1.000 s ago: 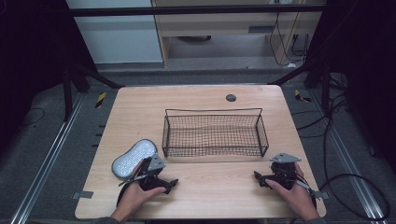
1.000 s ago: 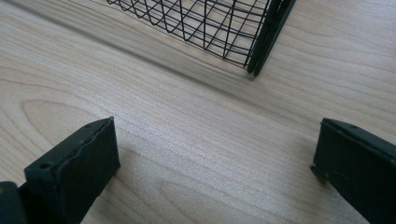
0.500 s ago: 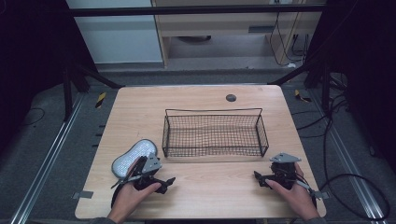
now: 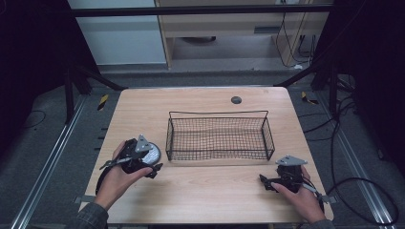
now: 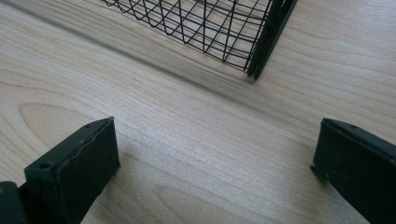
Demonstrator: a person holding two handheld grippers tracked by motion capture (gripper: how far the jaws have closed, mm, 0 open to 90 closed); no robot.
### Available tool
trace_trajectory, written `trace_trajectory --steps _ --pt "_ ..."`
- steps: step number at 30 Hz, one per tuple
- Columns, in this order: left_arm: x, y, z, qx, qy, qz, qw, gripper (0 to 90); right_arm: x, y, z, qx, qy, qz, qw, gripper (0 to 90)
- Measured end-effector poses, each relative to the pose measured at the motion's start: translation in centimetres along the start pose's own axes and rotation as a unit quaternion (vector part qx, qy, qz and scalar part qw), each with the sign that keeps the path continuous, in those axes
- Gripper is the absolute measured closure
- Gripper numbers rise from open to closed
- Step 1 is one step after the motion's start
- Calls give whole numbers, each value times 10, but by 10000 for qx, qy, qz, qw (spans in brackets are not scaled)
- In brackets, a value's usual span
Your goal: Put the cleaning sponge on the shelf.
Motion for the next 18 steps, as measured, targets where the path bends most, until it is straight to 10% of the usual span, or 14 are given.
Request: trace_trajectory --steps 4,18 --pt "5 0 5 55 -247 -238 9994 26 -1 2 -2 35 49 79 10000 4" --pt "21 -32 3 13 -921 77 9957 84 0 2 -1 114 24 4 9999 5"
Point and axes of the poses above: each handheld gripper's, and its own axes: z roughly backward along the jaws, x roughly out of its underside, y roughly to its right, the point moved 10 cm from there along -z, roughly forward along the jaws, and after that the axes turned 14 degrees about x, right-handed, at the moved point
